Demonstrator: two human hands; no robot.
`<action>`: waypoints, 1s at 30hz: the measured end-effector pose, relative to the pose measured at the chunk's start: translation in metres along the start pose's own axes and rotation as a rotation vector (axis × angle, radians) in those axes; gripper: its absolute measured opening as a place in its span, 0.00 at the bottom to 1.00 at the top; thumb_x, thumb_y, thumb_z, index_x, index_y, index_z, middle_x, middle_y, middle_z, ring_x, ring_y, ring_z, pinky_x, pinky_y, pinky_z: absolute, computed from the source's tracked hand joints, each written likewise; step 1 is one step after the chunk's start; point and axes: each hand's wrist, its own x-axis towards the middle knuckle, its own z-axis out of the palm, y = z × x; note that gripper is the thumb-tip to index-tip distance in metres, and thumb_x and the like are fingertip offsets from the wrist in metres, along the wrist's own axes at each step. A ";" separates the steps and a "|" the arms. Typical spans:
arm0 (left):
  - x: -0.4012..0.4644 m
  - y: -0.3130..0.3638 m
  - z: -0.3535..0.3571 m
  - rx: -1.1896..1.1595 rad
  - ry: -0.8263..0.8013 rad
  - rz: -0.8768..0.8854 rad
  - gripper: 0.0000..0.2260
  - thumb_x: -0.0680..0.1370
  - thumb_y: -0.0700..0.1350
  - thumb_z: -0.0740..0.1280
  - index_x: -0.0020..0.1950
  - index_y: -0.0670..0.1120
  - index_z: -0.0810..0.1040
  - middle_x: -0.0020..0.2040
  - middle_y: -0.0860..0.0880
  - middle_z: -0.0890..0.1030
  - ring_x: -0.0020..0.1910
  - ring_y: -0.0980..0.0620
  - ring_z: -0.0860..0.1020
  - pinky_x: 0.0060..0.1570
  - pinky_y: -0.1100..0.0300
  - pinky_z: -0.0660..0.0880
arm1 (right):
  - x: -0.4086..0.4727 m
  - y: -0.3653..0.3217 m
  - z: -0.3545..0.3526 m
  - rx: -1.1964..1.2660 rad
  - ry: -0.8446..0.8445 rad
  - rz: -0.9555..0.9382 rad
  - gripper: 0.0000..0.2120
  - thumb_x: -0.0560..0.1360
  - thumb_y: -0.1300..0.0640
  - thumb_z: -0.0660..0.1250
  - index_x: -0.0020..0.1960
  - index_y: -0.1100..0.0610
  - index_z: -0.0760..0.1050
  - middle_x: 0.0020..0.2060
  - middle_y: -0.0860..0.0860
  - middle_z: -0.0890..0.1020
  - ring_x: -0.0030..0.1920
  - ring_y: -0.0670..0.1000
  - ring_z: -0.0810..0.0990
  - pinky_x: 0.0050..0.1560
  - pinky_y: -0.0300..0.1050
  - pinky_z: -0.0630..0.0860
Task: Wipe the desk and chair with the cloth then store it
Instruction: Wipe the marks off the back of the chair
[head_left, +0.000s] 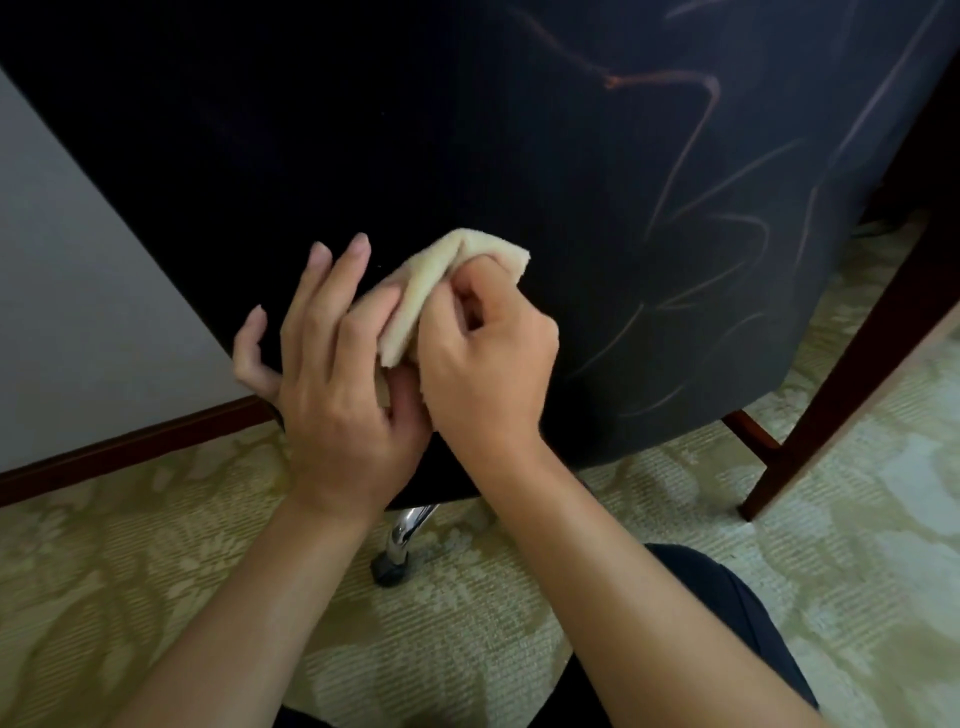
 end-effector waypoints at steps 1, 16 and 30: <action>0.000 0.000 0.000 -0.003 -0.003 -0.008 0.14 0.78 0.36 0.66 0.63 0.44 0.76 0.72 0.45 0.72 0.75 0.46 0.66 0.68 0.34 0.59 | -0.003 0.008 -0.001 -0.032 -0.009 -0.057 0.13 0.77 0.58 0.65 0.34 0.54 0.71 0.24 0.47 0.73 0.23 0.45 0.70 0.23 0.44 0.68; -0.004 0.005 -0.002 -0.002 -0.050 -0.043 0.15 0.74 0.34 0.64 0.58 0.45 0.80 0.71 0.41 0.72 0.73 0.43 0.68 0.67 0.34 0.61 | -0.022 0.027 0.001 -0.205 -0.057 -0.174 0.12 0.78 0.53 0.62 0.37 0.57 0.74 0.23 0.46 0.71 0.21 0.47 0.69 0.22 0.40 0.64; 0.001 0.041 0.010 -0.130 -0.161 0.075 0.19 0.73 0.34 0.65 0.61 0.47 0.83 0.72 0.42 0.73 0.73 0.42 0.69 0.69 0.47 0.63 | 0.030 0.057 -0.083 -0.386 0.005 -0.270 0.11 0.77 0.54 0.63 0.37 0.55 0.71 0.25 0.45 0.70 0.23 0.44 0.66 0.25 0.41 0.65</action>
